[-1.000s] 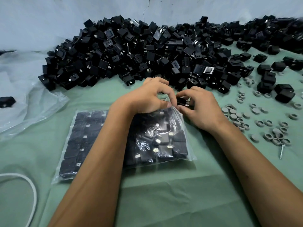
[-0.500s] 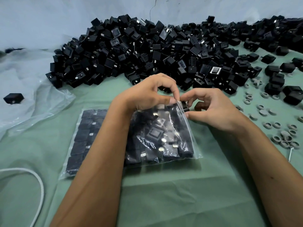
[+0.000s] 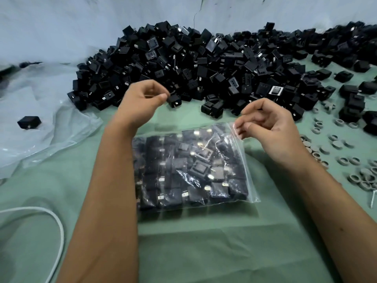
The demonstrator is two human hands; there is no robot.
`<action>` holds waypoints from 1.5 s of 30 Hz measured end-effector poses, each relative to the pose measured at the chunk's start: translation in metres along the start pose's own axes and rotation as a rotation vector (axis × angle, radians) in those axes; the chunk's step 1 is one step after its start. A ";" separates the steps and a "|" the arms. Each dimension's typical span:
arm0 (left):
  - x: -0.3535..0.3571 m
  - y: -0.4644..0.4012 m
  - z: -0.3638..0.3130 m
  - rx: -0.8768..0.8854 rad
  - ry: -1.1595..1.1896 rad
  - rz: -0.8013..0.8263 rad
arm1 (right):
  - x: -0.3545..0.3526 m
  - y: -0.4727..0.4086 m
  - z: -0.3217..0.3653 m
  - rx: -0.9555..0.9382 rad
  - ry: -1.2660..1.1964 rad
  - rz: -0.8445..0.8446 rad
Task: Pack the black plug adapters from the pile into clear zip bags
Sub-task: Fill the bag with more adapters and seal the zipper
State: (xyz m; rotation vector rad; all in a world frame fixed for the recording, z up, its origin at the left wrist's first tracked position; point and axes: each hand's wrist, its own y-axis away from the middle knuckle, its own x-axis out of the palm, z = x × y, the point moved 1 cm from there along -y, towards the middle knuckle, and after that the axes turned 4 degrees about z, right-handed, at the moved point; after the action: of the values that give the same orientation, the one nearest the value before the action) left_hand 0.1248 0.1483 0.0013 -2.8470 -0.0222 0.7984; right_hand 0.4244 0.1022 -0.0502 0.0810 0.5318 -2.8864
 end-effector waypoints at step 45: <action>0.039 0.000 -0.021 0.003 -0.060 0.233 | 0.009 0.000 0.000 0.113 -0.166 -0.015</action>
State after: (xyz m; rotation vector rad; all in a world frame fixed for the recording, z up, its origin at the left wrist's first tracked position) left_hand 0.1687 0.1475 -0.0010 -2.8562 0.3075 0.9260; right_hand 0.4158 0.1008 -0.0512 -0.1445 0.3406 -2.9016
